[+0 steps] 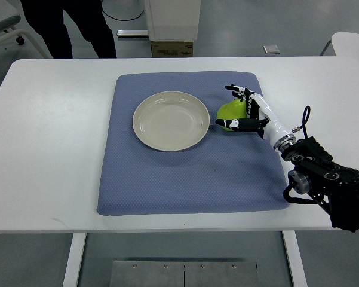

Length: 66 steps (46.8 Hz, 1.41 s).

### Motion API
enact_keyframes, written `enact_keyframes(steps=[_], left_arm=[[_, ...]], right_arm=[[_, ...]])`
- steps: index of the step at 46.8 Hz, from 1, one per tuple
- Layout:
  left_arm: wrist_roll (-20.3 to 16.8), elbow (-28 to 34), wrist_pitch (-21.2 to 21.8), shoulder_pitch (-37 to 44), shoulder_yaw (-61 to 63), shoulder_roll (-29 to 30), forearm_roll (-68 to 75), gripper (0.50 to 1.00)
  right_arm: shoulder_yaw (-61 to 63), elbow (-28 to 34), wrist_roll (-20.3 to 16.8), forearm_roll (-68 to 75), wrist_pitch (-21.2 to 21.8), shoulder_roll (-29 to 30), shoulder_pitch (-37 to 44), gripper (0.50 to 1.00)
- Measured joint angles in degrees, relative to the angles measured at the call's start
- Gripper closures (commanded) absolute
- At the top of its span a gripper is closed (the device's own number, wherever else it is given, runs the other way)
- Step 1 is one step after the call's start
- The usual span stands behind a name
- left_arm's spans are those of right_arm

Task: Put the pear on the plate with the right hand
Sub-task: 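Lift the green pear with the right hand and carry it over the plate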

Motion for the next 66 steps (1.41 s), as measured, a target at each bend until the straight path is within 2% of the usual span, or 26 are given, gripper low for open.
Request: enact_keyframes(steps=[15,26,28,31,33,35,54,66], left_arm=[[0.0,0.0,0.0,0.0,0.0,0.0,0.0,0.500],[0.0,0.0,0.0,0.0,0.0,0.0,0.0,0.500],[0.0,0.0,0.0,0.0,0.0,0.0,0.0,0.500],[0.0,0.0,0.0,0.0,0.0,0.0,0.0,0.500],[0.0,0.0,0.0,0.0,0.0,0.0,0.0,0.500],[0.0,0.0,0.0,0.0,0.0,0.0,0.0,0.500],[0.0,0.0,0.0,0.0,0.0,0.0,0.0,0.500],[0.0,0.0,0.0,0.0,0.0,0.0,0.0,0.500]], right_arm=[[-0.4,-3.8,0.0,0.0,-0.1,2.1,-0.5,0.513],[-1.2,-5.1,0.0,0.0,-0.2,2.4,-0.7,0.561],[-1.3,-5.1,0.0,0.0,-0.2,2.4,-0.8,0.594],[-1.3,-5.1,0.0,0.1,-0.2,2.4,-1.0,0.705],[-1.3,-5.2,0.0,0.1,-0.2,2.4,-1.0,0.832],[-1.3,-5.2,0.0,0.1,-0.3,2.4,-1.0,1.000],[-1.5,-4.9,0.0,0.2,-0.8,2.5,-0.8,1.000],[-1.0,-4.3,0.0,0.6,-0.7,2.6,2.0,1.000]])
